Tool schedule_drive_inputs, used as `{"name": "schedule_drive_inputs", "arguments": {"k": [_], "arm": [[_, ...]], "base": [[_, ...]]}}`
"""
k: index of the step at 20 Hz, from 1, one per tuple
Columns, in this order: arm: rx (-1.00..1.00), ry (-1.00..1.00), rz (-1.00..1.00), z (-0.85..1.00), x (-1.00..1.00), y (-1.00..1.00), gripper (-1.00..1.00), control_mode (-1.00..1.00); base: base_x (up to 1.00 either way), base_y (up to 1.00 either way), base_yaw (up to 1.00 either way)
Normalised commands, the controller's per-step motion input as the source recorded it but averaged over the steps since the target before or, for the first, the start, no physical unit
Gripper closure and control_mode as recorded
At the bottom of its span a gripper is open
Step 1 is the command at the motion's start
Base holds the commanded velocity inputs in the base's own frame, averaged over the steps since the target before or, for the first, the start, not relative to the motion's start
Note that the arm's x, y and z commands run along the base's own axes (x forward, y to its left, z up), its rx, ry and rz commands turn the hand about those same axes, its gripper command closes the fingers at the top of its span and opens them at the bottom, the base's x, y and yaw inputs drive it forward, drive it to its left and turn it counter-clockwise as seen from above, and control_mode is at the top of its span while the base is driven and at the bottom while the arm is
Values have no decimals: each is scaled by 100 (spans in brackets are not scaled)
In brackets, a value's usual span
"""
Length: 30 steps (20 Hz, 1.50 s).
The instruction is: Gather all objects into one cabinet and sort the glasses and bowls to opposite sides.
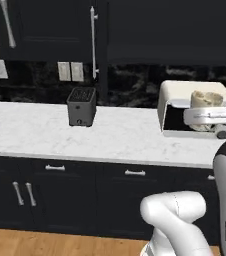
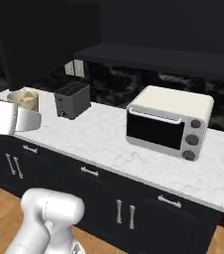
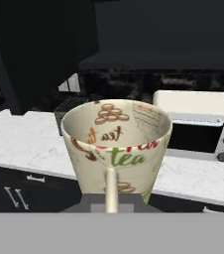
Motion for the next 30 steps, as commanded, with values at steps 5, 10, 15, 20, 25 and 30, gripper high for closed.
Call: {"name": "schedule_drive_inputs", "arguments": {"k": [5,10,15,20,25,30], "arm": [[0,0,0,0,0,0,100,100],[0,0,0,0,0,0,100,100],[0,0,0,0,0,0,100,100],[0,0,0,0,0,0,100,100],[0,0,0,0,0,0,100,100],[0,0,0,0,0,0,100,100]], "base": [[-45,23,86],[-49,42,88],[-2,40,93],[1,33,90],[51,11,60],[86,-11,-2]]}}
